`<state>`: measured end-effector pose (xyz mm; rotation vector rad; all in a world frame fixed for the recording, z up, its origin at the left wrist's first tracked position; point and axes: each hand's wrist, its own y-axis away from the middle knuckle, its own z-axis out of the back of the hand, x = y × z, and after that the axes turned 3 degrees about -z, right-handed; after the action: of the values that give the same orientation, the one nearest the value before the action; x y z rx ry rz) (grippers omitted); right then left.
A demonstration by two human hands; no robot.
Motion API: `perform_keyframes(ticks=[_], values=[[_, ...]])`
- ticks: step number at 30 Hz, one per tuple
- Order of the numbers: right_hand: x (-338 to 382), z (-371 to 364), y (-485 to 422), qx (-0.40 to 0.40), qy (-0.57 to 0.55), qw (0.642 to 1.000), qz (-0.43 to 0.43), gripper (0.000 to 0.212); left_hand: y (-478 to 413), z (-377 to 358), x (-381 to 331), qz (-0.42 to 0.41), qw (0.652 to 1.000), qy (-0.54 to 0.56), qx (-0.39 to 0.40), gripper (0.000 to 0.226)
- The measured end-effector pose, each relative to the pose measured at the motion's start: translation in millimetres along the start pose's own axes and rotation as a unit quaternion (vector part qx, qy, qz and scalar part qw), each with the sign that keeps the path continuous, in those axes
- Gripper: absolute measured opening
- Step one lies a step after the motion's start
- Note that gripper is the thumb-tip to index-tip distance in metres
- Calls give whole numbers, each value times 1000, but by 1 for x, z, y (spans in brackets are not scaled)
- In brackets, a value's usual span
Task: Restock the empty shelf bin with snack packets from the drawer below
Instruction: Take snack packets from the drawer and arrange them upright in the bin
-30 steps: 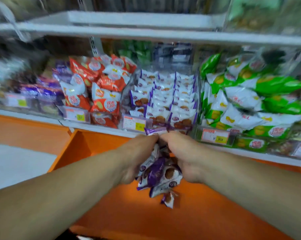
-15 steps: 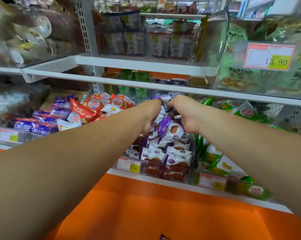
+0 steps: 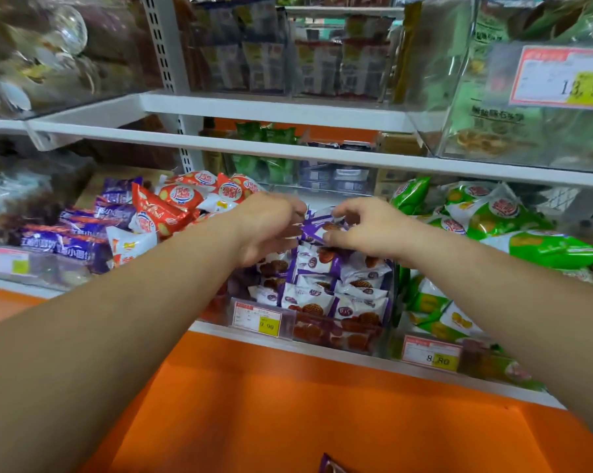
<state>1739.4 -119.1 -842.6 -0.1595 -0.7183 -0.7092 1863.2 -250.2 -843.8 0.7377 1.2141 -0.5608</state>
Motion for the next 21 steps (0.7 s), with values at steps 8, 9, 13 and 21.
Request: perform_keyframes(ticks=[8, 9, 13, 21], values=[[-5, -20, -8, -92, 36, 995, 1, 57, 15, 0, 31, -72, 995, 68, -5, 36], [-7, -22, -9, -107, 22, 994, 5, 55, 16, 1, 34, -79, 994, 77, -12, 34], [-3, -26, -3, -198, -59, 976, 75, 20, 17, 2, 41, -140, 990, 5, -28, 28], [40, -28, 29, -69, -427, 899, -62, 22, 39, 17, 36, -324, 935, -140, -32, 37]])
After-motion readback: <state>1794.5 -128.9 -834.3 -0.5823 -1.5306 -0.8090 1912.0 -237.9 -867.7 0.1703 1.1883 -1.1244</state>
